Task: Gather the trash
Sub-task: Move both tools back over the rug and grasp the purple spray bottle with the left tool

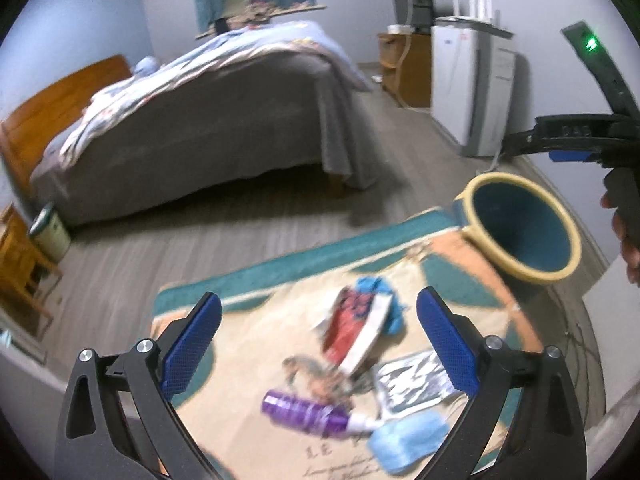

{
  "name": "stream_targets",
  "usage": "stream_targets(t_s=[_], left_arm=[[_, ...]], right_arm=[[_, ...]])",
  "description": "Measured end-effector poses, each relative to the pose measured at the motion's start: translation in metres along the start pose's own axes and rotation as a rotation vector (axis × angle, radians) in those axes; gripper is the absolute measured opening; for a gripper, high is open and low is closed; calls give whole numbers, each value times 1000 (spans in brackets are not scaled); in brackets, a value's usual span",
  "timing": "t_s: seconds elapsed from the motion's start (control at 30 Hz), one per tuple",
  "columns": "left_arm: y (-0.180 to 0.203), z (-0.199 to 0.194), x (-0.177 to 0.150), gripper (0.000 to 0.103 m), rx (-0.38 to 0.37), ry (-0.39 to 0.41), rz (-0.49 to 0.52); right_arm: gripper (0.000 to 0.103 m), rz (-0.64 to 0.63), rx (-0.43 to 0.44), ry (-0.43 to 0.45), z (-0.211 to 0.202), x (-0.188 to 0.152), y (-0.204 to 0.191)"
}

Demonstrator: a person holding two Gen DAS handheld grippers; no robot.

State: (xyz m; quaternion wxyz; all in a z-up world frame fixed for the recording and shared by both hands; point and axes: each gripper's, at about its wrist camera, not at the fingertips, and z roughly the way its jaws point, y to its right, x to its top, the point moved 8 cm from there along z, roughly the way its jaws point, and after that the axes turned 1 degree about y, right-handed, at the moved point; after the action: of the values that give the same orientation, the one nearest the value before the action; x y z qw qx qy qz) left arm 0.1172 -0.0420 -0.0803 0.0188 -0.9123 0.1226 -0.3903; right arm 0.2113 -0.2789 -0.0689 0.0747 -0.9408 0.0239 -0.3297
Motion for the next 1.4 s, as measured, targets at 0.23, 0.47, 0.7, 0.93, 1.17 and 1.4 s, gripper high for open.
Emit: stream_targets(t_s=[0.23, 0.47, 0.7, 0.93, 1.17, 1.4], left_arm=[[-31, 30, -56, 97, 46, -110, -102], [-44, 60, -97, 97, 76, -225, -187], [-35, 83, -119, 94, 40, -317, -245], [-15, 100, -138, 71, -48, -396, -294], [-10, 107, -142, 43, -58, -402, -212], [-34, 102, -147, 37, -35, -384, -170]], right_arm=[[97, -107, 9, -79, 22, -28, -37], [97, -111, 9, -127, 39, -46, -49], [97, -232, -5, -175, 59, -61, -54], [97, -229, -8, -212, 73, -67, -48], [97, -237, 1, -227, 81, -68, -64], [97, -270, 42, -255, 98, -74, -104]])
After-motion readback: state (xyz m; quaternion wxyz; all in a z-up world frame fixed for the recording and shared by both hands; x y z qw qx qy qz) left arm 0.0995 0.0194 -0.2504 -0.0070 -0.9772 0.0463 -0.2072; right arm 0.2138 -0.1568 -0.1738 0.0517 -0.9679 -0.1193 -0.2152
